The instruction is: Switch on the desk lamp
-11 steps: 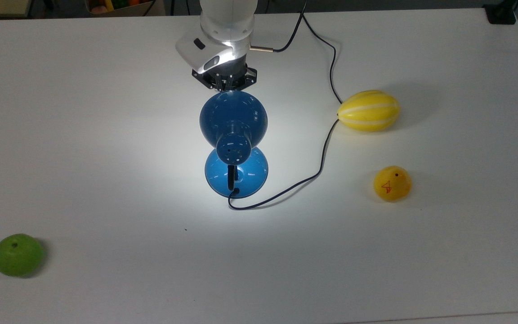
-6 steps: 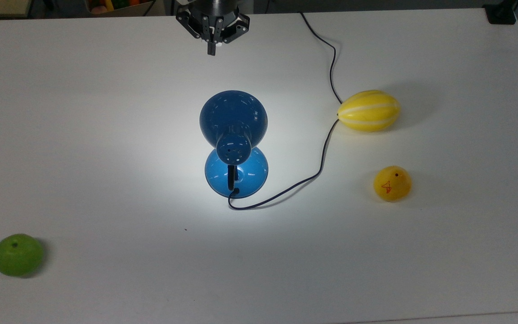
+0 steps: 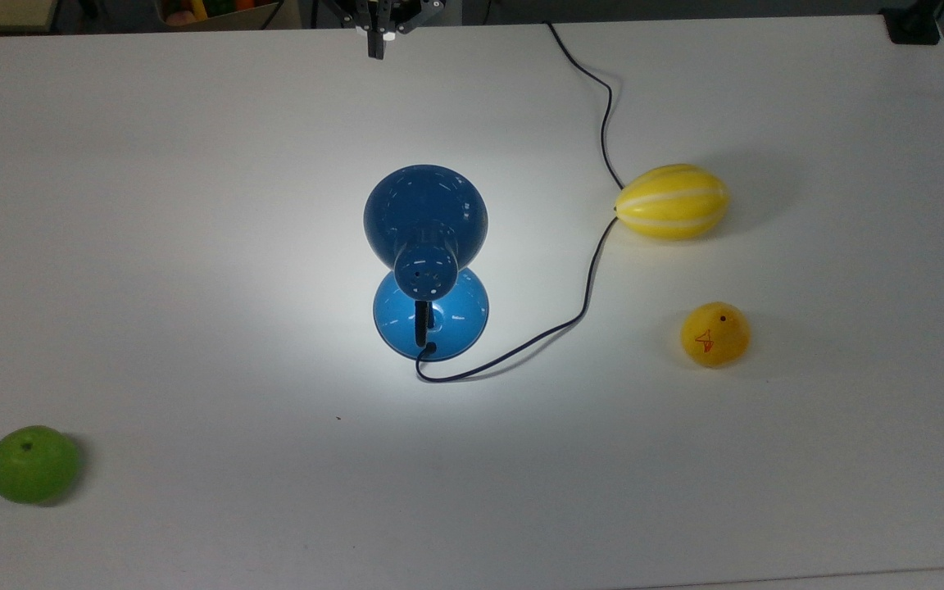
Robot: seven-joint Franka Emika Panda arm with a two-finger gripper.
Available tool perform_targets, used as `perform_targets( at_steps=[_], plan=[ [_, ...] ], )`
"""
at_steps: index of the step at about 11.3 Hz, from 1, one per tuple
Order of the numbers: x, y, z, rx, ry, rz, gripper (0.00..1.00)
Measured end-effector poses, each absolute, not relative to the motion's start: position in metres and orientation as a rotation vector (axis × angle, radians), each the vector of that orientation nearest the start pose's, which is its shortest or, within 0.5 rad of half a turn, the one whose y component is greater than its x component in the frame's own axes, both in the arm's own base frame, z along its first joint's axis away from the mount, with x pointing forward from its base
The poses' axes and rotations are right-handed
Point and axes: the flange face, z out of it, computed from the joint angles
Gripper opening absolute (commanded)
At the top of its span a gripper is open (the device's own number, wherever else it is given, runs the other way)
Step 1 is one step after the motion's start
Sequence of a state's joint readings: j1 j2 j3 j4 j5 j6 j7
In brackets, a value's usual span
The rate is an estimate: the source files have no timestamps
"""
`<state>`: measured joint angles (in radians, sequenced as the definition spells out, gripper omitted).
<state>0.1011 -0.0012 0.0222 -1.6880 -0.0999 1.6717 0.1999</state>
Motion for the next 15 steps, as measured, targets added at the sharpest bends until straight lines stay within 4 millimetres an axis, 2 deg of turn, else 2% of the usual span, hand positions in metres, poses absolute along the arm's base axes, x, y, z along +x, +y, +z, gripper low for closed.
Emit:
perform_targets(
  at_steps=[3,8,11,15],
  plan=[
    [0.547,0.045,0.591,-3.236,0.103,0.039,1.00],
    [0.535,0.043,0.620,-3.232,0.024,-0.035,1.00],
    [0.536,0.044,0.622,-3.228,0.003,-0.040,1.00],
    [0.550,0.045,0.623,-3.190,0.017,-0.049,1.00]
  ],
)
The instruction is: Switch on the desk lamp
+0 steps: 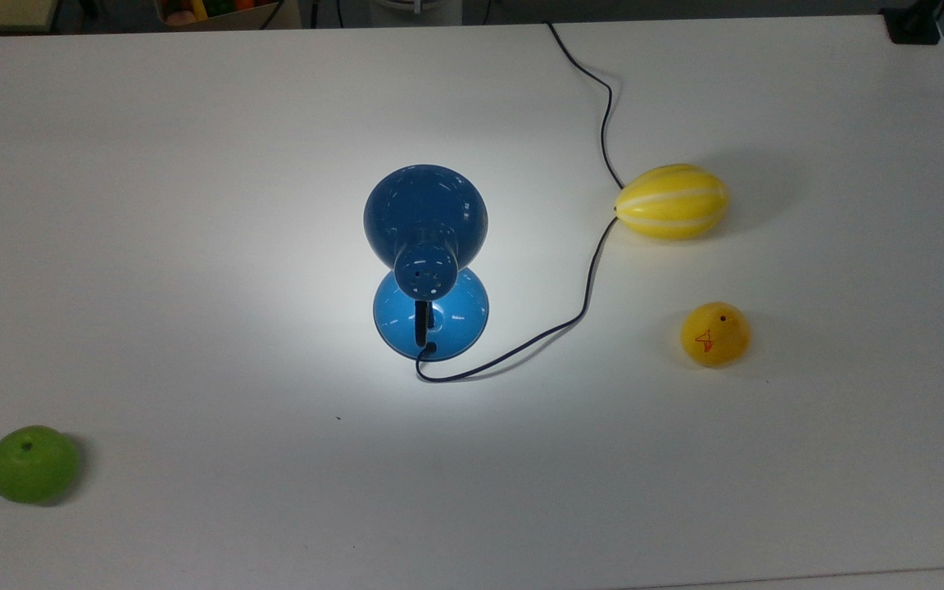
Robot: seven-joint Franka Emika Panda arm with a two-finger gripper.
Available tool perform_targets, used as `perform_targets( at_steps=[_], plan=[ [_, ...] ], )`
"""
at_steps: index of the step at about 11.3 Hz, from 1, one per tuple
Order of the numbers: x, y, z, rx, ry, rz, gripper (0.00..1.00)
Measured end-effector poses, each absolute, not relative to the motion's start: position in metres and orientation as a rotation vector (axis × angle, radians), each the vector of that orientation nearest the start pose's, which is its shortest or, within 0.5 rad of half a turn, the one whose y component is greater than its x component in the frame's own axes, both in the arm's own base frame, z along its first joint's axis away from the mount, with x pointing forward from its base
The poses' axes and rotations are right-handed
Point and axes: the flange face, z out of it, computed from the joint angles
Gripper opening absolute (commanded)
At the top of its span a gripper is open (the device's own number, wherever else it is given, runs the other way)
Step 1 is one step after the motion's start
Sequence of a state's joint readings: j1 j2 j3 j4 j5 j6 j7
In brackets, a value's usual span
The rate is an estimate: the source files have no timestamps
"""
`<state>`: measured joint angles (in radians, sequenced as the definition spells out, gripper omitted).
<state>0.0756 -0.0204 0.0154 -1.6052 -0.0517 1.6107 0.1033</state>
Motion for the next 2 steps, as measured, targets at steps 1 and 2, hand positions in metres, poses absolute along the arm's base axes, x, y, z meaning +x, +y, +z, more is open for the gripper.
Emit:
perform_targets(
  at_steps=[1,2],
  plan=[
    [0.5522,0.0408,0.6233,-3.189,0.030,-0.050,1.00],
    [0.5539,0.0382,0.6224,-3.188,0.038,-0.048,1.00]
  ],
)
